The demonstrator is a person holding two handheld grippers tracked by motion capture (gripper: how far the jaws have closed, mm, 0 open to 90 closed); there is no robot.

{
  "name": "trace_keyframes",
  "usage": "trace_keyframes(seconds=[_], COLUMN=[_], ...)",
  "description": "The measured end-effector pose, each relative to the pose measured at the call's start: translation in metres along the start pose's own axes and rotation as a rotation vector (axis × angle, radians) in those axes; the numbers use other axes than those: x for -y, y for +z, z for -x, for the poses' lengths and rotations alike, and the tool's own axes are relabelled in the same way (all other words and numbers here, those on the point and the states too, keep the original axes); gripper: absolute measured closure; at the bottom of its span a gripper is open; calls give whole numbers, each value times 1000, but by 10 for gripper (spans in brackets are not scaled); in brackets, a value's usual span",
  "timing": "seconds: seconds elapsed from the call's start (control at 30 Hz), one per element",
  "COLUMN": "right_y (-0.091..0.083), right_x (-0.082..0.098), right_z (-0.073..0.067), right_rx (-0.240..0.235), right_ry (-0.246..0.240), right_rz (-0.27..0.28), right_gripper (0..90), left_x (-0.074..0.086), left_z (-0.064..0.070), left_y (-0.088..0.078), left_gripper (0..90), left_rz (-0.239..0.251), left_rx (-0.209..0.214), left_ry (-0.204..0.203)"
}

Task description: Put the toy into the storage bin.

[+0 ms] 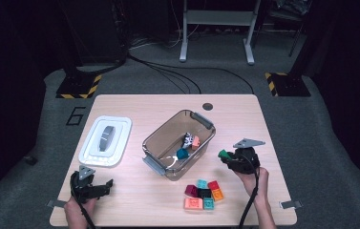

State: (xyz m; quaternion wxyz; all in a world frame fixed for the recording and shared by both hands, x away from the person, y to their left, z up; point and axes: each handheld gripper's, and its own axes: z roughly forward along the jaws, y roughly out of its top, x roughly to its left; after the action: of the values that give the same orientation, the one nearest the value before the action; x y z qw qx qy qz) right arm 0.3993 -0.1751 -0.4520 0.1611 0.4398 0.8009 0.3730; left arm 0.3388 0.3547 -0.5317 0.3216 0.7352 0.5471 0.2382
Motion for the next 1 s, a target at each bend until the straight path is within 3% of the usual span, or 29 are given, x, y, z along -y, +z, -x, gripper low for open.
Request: trace_keyframes(seconds=[0.5, 1.0], right_y=[-14, -22], right_x=[-17, -45], right_z=[19, 27], right_rx=[40, 57], right_ry=[42, 31], right_rz=[31, 54], right_gripper=[670, 670], left_x=[0, 0], left_z=[0, 0], left_y=[0, 0], left_gripper=[59, 59], left_rz=[1, 0], left_rx=[0, 0], left_ry=[0, 0])
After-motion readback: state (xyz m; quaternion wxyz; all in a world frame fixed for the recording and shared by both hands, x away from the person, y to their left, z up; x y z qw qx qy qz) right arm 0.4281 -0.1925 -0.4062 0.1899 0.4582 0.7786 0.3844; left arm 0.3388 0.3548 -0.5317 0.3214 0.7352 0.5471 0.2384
